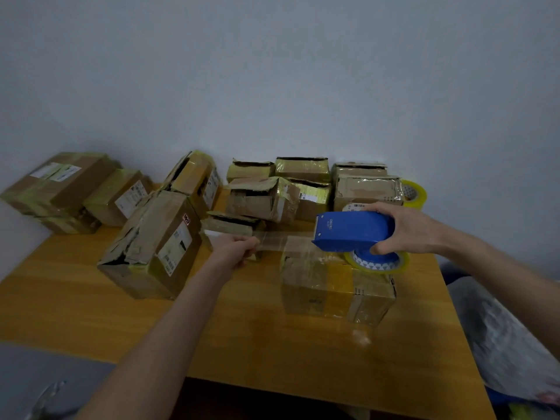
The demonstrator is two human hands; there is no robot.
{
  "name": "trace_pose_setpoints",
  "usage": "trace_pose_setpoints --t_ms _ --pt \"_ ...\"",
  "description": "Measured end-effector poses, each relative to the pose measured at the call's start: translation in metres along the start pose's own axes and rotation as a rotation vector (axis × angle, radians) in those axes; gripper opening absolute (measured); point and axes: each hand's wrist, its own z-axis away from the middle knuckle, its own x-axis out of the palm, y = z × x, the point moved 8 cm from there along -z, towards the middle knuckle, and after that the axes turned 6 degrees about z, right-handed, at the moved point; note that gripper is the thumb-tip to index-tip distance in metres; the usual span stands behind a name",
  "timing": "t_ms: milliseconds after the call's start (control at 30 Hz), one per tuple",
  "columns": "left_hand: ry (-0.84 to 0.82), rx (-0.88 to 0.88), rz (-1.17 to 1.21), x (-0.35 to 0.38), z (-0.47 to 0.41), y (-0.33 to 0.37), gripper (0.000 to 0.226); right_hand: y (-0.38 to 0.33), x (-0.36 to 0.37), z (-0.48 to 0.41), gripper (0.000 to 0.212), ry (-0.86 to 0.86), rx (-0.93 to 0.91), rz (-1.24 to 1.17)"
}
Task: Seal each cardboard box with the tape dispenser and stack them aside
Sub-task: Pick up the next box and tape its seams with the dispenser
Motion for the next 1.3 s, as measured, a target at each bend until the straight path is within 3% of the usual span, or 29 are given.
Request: trace_pose_setpoints --t_ms 367,600,700,800,867,933,1000,1100,1300 --pt "0.034 -0.085 -0.028 0.017 -0.005 -0.037 0.009 0.006 0.011 -0.001 0.059 -0.064 -0.018 0.056" --pt "0.075 -0.031 -0.183 0.045 -0.008 -0.049 0.021 0.011 0.017 -0.003 0.064 -0.061 0.010 0.098" --pt "0.028 -0.063 -0.210 0.063 -0.003 -0.056 0.031 0.013 0.020 -0.003 0.065 -0.054 0.026 0.110" --pt "-0.035 -0.124 -0.327 0.063 -0.001 -0.065 0.054 0.012 0.018 -0.003 0.062 -0.039 0.032 0.113" --pt "0.071 0.069 -0.469 0.050 0.000 -0.044 0.058 0.012 0.016 -0.003 0.060 -0.015 0.035 0.096" --pt "0.140 0.456 -0.553 0.052 0.016 -0.005 0.050 0.012 0.014 -0.002 0.060 -0.003 0.043 0.080" --pt "-0.068 0.708 -0.673 0.083 0.038 0.015 0.062 0.010 0.013 -0.001 0.062 0.005 0.047 0.073" --pt "-0.344 0.735 -1.042 0.124 0.048 -0.001 0.100 0.009 0.011 0.000 0.064 0.039 0.063 0.068" --pt "-0.329 0.777 -1.384 0.136 0.044 -0.017 0.100 0.007 0.012 0.003 0.056 0.037 0.083 0.122"
